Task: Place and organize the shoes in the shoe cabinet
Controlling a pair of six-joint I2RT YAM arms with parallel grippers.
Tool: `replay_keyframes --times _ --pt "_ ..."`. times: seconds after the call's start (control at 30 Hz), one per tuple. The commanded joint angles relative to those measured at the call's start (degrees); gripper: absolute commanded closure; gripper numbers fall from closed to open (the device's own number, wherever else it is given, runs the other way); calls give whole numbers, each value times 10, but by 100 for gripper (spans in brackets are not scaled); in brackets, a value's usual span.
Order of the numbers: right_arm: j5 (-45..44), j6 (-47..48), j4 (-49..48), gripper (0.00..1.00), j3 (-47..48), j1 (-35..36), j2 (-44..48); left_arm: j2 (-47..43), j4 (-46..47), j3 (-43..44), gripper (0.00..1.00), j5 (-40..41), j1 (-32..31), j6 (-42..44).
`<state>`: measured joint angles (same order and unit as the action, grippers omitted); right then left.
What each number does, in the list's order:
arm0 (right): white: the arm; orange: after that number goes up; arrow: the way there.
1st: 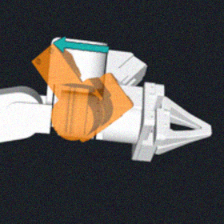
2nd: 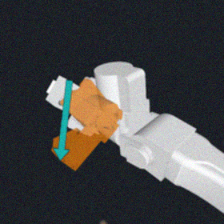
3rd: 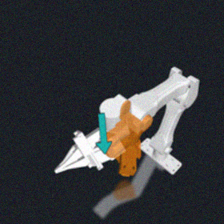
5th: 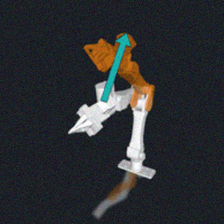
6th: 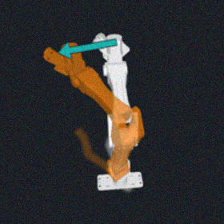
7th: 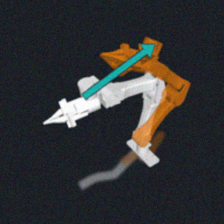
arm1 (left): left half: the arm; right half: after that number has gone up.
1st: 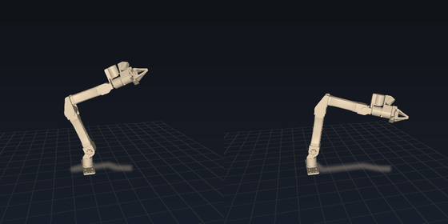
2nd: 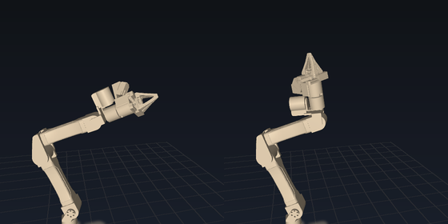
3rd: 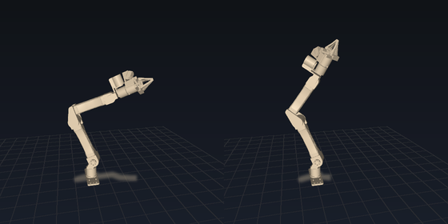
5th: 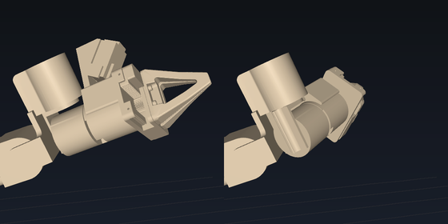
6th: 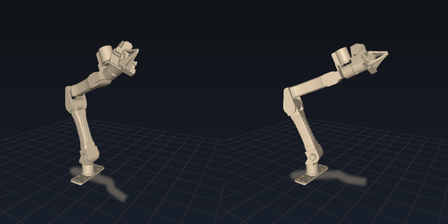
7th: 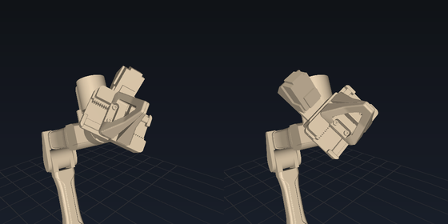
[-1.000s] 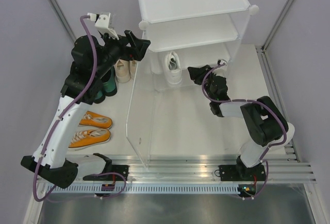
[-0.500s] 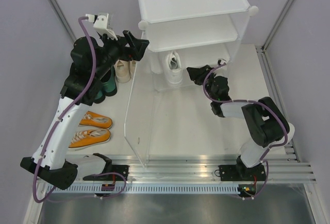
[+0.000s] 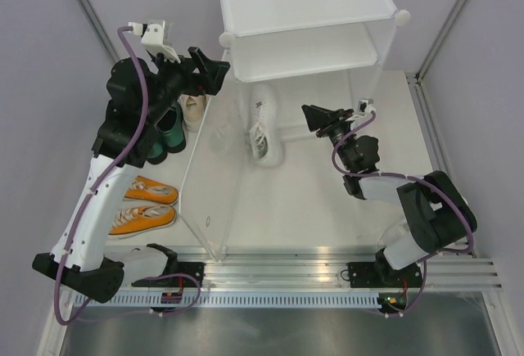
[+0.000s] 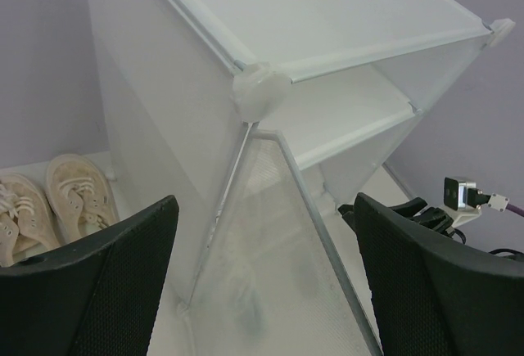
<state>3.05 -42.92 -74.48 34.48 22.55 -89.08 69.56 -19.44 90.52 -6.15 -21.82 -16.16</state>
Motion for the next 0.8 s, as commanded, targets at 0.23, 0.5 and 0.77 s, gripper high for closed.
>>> replay_keyframes --times 0.23,0.5,0.77 --pt "22 72 39 42 -34 0 58 1 -82 -59 5 4 8 43" --pt "24 99 136 32 -37 1 86 -28 -63 -89 0 9 9 52" --pt "-24 158 360 5 11 10 162 -77 -32 -132 0 20 15 54"
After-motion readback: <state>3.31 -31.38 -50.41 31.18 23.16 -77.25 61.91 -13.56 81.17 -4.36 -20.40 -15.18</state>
